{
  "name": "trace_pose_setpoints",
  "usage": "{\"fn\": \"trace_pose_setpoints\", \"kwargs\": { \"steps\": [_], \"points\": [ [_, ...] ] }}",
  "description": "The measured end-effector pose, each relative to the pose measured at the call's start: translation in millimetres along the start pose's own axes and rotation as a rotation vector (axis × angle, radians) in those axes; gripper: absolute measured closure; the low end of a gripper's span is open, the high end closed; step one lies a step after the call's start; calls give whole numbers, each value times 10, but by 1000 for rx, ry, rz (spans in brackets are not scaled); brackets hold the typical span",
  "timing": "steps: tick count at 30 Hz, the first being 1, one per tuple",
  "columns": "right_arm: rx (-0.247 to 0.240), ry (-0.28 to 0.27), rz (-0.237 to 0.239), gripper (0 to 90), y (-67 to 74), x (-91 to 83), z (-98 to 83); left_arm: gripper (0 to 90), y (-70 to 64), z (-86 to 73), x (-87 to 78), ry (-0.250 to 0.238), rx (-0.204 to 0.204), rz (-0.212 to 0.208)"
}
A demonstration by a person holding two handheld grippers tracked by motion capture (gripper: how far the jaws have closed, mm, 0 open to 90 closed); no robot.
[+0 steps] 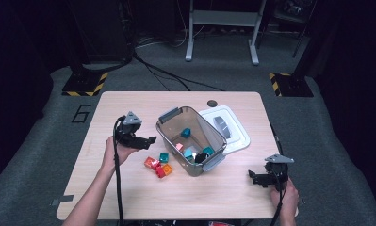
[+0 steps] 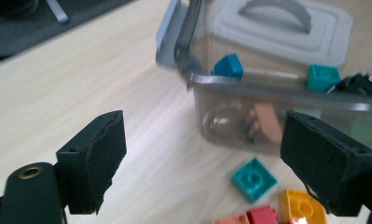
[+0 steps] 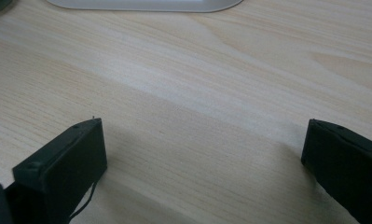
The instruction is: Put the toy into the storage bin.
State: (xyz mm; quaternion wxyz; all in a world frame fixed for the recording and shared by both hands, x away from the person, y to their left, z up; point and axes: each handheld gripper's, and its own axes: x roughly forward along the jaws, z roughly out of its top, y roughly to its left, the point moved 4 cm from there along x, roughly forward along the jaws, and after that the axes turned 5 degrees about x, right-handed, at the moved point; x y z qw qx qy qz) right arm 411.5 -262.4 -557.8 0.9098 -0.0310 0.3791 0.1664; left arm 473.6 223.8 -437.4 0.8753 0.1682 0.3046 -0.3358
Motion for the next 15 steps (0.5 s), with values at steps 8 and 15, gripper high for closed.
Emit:
{"fn": "trace_pose_setpoints", "kwargs": {
  "steps": [8, 15],
  "points": [
    [0, 0, 0, 0, 0, 0, 0, 128, 10, -382, 135, 68, -36, -7],
    [0, 0, 0, 0, 0, 0, 0, 138, -26, -710, 348, 143, -67, -6]
  ]
}}
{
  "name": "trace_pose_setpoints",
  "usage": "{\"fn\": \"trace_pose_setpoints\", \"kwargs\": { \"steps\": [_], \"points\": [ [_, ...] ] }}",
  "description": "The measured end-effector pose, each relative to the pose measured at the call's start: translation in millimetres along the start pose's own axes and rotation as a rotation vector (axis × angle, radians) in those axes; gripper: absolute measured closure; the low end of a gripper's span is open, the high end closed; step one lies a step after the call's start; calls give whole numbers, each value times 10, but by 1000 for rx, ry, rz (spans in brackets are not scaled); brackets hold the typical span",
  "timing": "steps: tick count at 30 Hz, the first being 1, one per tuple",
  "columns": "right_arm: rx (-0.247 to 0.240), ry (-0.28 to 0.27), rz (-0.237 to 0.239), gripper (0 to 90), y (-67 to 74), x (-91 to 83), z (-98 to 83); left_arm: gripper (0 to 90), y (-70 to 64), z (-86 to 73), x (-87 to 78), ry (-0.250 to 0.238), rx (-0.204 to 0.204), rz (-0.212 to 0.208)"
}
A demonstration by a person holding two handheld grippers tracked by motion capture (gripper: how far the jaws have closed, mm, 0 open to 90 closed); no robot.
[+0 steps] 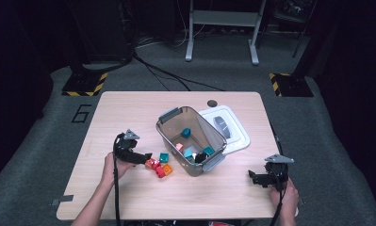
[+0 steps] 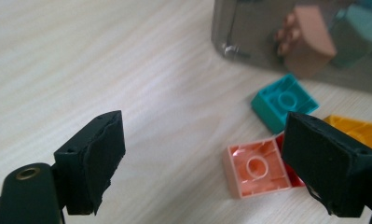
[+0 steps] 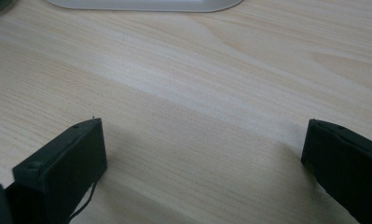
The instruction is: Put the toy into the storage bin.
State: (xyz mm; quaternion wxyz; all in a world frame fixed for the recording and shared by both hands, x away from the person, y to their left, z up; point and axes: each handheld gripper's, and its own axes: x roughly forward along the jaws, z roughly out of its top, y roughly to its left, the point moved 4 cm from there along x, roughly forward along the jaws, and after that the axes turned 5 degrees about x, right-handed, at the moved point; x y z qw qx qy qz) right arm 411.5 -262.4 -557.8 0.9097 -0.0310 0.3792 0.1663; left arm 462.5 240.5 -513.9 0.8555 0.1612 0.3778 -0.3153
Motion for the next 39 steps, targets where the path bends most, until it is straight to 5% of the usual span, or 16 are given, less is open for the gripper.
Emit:
{"fn": "trace_pose_setpoints", "kwargs": {
  "steps": [7, 16, 22, 25, 29, 34, 39],
  "points": [
    [2, -2, -2, 0, 1, 1, 1, 145, -13, -107, 129, 38, 4, 8],
    [0, -1, 0, 0, 0, 0, 0, 152, 86, -167, 49, 58, 5, 56],
    [0, 0, 0, 0, 0, 0, 0, 143, 175, -229, -30, 39, -34, 76],
    [1, -1, -1, 0, 0, 1, 0, 74, 179, -236, -76, 28, -66, 57],
    [0, -1, 0, 0, 0, 0, 0, 3, 109, -222, -85, 19, -61, 34],
    [0, 0, 0, 0, 0, 0, 0, 0, 28, -206, -39, 41, -16, 12],
    [0, 0, 0, 0, 0, 0, 0, 164, -28, -171, -8, 28, 6, 3]
  ]
}}
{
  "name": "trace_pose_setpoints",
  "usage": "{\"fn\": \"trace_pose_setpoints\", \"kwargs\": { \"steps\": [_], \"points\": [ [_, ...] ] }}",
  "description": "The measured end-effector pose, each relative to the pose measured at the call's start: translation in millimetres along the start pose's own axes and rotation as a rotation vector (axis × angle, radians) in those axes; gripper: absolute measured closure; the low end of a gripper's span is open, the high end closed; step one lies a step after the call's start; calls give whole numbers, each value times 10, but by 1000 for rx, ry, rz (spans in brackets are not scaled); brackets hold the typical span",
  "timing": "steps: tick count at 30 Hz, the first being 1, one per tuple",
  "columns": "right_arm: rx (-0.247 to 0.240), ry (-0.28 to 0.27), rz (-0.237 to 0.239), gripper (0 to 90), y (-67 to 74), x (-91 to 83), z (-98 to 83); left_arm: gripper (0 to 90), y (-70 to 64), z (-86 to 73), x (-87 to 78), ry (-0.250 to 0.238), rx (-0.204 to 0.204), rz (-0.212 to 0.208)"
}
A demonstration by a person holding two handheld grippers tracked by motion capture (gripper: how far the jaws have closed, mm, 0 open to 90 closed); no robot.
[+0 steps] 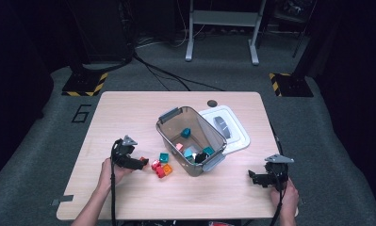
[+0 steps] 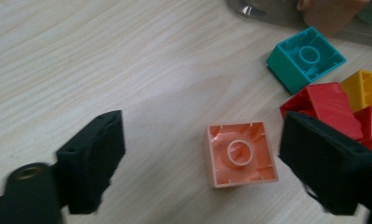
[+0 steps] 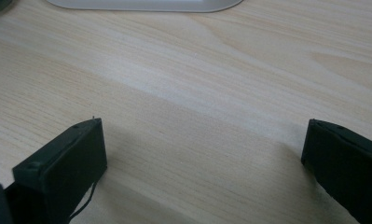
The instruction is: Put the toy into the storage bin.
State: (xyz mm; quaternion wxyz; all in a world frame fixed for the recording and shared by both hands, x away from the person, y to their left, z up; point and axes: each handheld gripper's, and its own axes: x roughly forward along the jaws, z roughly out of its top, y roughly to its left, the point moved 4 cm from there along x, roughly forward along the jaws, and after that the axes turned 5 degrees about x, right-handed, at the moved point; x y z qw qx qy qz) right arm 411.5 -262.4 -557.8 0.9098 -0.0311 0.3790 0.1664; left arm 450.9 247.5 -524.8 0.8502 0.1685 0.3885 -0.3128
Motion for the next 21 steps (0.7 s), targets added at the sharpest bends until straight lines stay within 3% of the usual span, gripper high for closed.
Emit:
{"fn": "trace_pose_setpoints", "kwargs": {
  "steps": [2, 5, 10, 14, 21],
  "points": [
    [0, 0, 0, 0, 0, 0, 0, 244, -21, 10, 3, 12, 17, -6],
    [0, 0, 0, 0, 0, 0, 0, 295, -48, 6, 28, 34, 27, -16],
    [0, 0, 0, 0, 0, 0, 0, 432, -80, -38, 83, 43, 11, -26],
    [0, 0, 0, 0, 0, 0, 0, 575, -97, -62, 101, 23, 5, -27],
    [0, 0, 0, 0, 0, 0, 0, 590, -88, -41, 79, -8, 8, -12]
  ]
}}
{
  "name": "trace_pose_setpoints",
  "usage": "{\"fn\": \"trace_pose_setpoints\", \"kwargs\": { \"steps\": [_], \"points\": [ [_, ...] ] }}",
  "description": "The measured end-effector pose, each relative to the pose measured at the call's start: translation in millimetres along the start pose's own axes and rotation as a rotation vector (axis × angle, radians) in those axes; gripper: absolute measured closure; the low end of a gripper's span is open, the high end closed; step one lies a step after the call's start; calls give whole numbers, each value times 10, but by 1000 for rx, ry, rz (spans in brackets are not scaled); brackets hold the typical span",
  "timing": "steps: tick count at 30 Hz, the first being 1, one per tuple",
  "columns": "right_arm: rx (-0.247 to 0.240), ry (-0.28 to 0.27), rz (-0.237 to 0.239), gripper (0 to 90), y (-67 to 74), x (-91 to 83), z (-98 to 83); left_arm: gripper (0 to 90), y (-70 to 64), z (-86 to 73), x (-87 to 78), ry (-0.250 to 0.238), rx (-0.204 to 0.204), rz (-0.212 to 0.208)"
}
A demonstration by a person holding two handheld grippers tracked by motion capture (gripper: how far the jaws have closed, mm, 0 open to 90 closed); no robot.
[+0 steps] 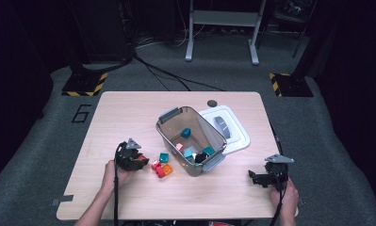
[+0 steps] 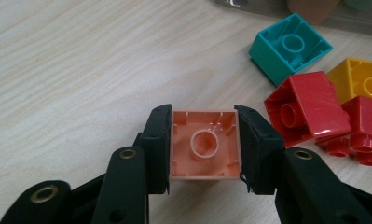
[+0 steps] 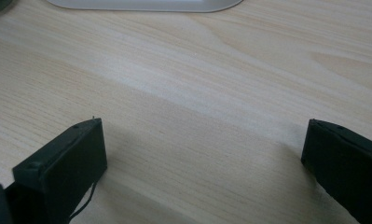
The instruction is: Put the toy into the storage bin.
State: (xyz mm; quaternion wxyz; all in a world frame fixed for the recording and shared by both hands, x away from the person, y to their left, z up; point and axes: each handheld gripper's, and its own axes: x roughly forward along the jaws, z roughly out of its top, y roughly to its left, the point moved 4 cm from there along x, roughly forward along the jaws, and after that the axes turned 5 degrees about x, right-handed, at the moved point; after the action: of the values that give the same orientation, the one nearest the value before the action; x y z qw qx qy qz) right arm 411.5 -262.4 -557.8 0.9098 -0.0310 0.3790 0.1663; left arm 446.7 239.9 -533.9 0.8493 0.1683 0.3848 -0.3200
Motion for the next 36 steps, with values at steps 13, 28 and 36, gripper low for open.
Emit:
{"fn": "trace_pose_setpoints", "kwargs": {
  "steps": [13, 28, 36],
  "points": [
    [11, -8, -10, 0, 3, 7, 5, 590, 89, 109, -152, -43, -29, 2],
    [-1, 0, 0, 0, 0, 0, -2, 590, 135, 454, -426, -78, -54, 11],
    [2, 0, -1, 0, 0, 1, 0, 590, 85, 719, -549, -94, -34, 29]
  ]
}}
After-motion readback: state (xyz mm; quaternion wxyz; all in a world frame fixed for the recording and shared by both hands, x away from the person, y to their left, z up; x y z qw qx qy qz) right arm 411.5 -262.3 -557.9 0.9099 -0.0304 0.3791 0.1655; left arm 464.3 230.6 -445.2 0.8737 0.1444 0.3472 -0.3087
